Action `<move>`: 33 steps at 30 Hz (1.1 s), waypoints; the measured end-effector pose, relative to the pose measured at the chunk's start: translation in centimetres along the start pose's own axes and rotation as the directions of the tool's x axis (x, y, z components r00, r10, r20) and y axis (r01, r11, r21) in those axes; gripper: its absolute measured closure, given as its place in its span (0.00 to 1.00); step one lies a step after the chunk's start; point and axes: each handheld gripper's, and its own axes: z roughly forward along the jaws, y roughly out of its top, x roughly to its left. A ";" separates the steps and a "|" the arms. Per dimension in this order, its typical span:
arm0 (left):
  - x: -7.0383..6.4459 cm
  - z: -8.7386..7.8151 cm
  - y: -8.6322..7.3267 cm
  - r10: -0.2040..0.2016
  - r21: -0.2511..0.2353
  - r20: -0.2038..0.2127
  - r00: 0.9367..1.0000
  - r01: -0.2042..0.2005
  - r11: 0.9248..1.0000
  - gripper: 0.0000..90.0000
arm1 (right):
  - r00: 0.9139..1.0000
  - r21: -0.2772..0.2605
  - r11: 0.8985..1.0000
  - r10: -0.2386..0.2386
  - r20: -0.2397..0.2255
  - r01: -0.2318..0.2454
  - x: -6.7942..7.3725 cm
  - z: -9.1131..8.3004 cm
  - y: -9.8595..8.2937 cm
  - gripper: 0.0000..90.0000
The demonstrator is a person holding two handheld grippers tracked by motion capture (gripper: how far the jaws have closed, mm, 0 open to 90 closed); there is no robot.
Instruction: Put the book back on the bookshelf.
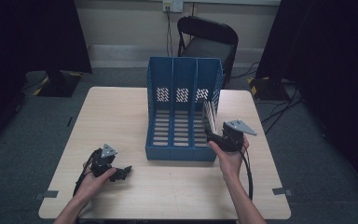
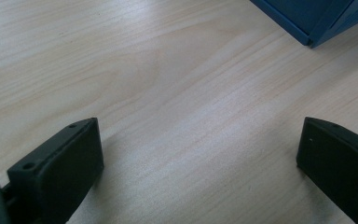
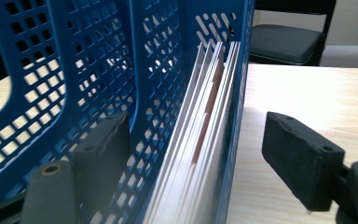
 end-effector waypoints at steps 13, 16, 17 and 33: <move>0.1 0.0 0.0 0.005 -0.001 0.001 1.000 -0.005 1.000 0.00 | 0.992 0.034 0.999 -0.013 -0.126 0.017 -1.1 -3.2 0.4 0.22; 0.1 -0.1 -0.1 0.007 0.000 0.001 1.000 -0.007 1.000 0.00 | 0.986 0.040 0.999 -0.016 -0.165 0.023 -1.3 -4.0 0.1 0.21; 0.2 -0.1 -0.1 0.006 -0.001 0.001 1.000 -0.006 1.000 0.00 | 0.986 0.039 0.999 -0.019 -0.167 0.026 -1.4 -4.3 0.0 0.20; 0.2 -0.2 -0.2 0.007 0.002 0.001 1.000 -0.007 1.000 0.00 | 0.979 0.182 0.978 -0.066 -0.195 0.102 -5.1 -7.7 -4.1 0.16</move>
